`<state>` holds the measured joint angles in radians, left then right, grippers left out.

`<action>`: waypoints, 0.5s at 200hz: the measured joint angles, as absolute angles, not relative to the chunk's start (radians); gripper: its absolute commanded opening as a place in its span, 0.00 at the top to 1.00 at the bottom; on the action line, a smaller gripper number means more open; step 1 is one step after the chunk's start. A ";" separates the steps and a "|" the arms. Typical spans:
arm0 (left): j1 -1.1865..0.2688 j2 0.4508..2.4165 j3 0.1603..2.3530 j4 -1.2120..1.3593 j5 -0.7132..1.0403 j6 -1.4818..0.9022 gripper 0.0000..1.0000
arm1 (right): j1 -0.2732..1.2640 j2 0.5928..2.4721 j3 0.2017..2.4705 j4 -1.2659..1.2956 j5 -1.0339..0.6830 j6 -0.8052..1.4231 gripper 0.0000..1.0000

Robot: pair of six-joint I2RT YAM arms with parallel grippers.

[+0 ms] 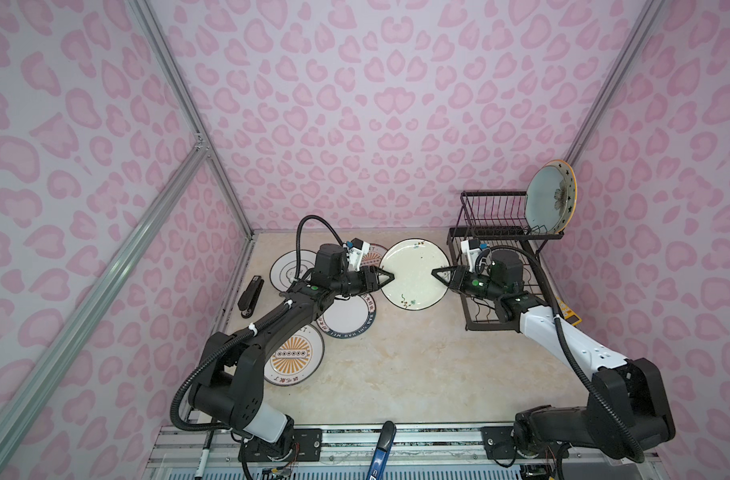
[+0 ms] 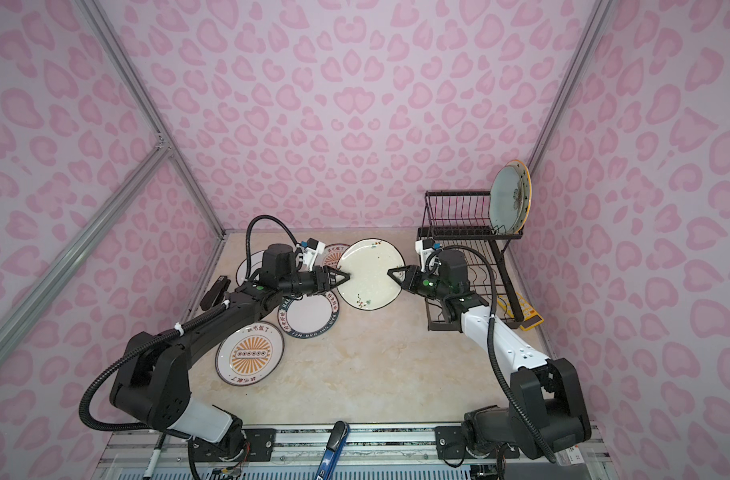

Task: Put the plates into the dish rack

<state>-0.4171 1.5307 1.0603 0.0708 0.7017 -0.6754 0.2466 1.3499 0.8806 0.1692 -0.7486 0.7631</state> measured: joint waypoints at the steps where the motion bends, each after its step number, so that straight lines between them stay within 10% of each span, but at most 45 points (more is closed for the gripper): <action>1: -0.417 1.530 1.061 0.067 0.699 -0.672 0.50 | 0.246 1.349 0.882 0.166 -0.747 0.762 1.00; 100: -0.415 1.497 1.076 -0.005 0.631 -0.583 0.51 | 0.189 1.297 1.071 0.015 -0.688 0.653 1.00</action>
<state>-0.4152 1.4975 1.0756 -0.0048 0.6312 -0.5835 0.1886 1.2972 1.0710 0.0154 -0.6884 0.6533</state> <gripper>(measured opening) 0.493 0.093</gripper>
